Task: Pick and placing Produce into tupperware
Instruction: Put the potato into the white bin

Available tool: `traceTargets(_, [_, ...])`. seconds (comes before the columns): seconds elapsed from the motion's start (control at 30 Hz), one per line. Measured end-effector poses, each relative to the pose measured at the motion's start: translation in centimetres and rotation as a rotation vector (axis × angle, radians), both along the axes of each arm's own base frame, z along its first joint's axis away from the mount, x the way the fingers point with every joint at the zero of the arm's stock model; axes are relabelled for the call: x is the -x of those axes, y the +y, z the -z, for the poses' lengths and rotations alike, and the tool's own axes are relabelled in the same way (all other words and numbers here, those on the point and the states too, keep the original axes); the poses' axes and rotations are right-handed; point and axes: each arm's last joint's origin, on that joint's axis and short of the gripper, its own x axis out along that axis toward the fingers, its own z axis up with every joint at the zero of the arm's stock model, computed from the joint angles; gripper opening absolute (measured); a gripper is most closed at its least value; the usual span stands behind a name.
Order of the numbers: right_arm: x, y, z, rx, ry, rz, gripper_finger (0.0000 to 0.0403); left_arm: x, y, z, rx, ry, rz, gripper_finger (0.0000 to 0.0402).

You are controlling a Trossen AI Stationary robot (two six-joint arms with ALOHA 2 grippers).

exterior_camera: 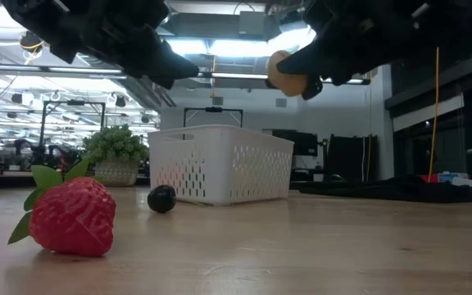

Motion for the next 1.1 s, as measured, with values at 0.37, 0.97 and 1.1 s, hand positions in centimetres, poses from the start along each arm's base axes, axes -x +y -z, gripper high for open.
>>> traceTargets(0.37, [-1.0, -4.4, -1.5, -0.007, 0.016, 0.002, 0.0211, 0.2, 2.7, 0.0, -0.031, -0.017, 0.018, 0.0028])
traceTargets(0.97, [-5.0, -8.2, -3.4, 0.058, 0.25, -0.129, 0.021, 0.8, 5.2, -0.1, -0.014, -0.03, 0.046, 0.0018])
traceTargets(1.1, [-6.5, -8.4, -3.6, 0.07, 0.372, -0.167, 0.021, 1.0, 5.6, 0.0, -0.008, -0.026, 0.035, 0.0029])
